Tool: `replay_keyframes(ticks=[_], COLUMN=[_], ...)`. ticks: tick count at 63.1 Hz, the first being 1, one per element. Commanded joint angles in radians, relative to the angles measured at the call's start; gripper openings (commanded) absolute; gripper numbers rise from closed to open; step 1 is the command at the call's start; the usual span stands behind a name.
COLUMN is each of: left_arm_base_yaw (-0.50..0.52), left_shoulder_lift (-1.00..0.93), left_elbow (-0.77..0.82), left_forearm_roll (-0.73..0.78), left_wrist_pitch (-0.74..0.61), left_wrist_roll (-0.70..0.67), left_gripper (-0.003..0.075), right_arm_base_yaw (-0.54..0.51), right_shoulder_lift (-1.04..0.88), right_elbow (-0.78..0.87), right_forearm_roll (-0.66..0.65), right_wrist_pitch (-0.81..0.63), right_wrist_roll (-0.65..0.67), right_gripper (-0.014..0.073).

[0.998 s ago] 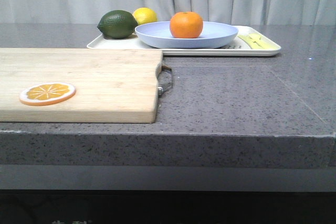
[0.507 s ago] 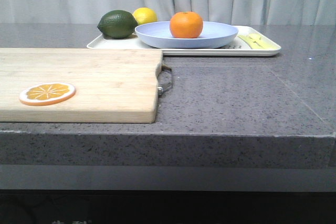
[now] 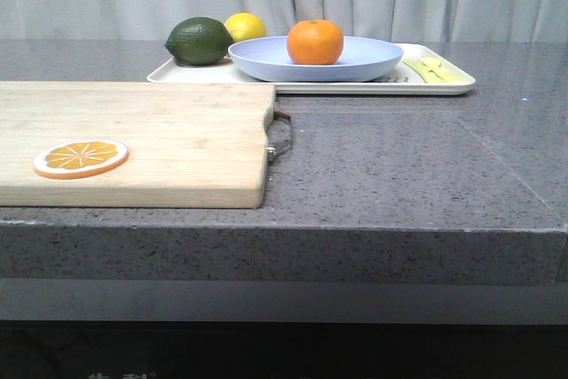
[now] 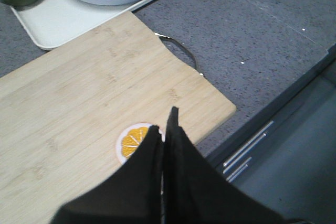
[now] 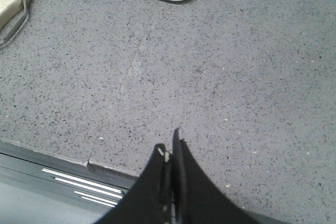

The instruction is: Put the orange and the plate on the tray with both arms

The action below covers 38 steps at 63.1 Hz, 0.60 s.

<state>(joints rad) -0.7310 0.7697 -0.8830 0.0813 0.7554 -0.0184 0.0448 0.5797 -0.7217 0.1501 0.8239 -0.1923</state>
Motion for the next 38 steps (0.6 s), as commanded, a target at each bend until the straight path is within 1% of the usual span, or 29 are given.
replay_keyframes(ticks=[1,7,12,19,31,38], left_arm_base_yaw=[0.065,0.172,0.273,0.386,0.565,0.628], left_shoulder_lift=[-0.07,-0.169,-0.272,-0.412,-0.615,-0.69], left_elbow=[0.032,0.134,0.245,0.394,0.612,0.711], left_forearm_roll=[0.02,0.018,0.018,0.01,-0.059,-0.091], left_wrist_pitch=[-0.134,-0.228,-0.332,-0.446,-0.563,-0.6], left_wrist_roll=[-0.013,-0.013,-0.013,-0.013,-0.013,-0.013], left_gripper=[-0.0018,-0.0018,-0.0018,-0.0018,-0.0018,-0.0018], right_arm_base_yaw=[-0.001,-0.001,-0.001,-0.001,-0.001,-0.001], right_shoulder_lift=[0.0,0.0,0.0,0.0,0.0,0.0], right_elbow=[-0.025,-0.025,-0.025,-0.025,-0.025,-0.025], right_forearm_roll=[0.009,0.009,0.009,0.009,0.009,0.009], right_wrist_pitch=[-0.058,-0.058,-0.058,-0.058,-0.058,-0.058], right_wrist_roll=[-0.01,-0.01,-0.01,-0.01,-0.01,-0.01], right_gripper=[-0.0068,-0.0068,-0.0068,-0.0068,-0.0068,-0.0068])
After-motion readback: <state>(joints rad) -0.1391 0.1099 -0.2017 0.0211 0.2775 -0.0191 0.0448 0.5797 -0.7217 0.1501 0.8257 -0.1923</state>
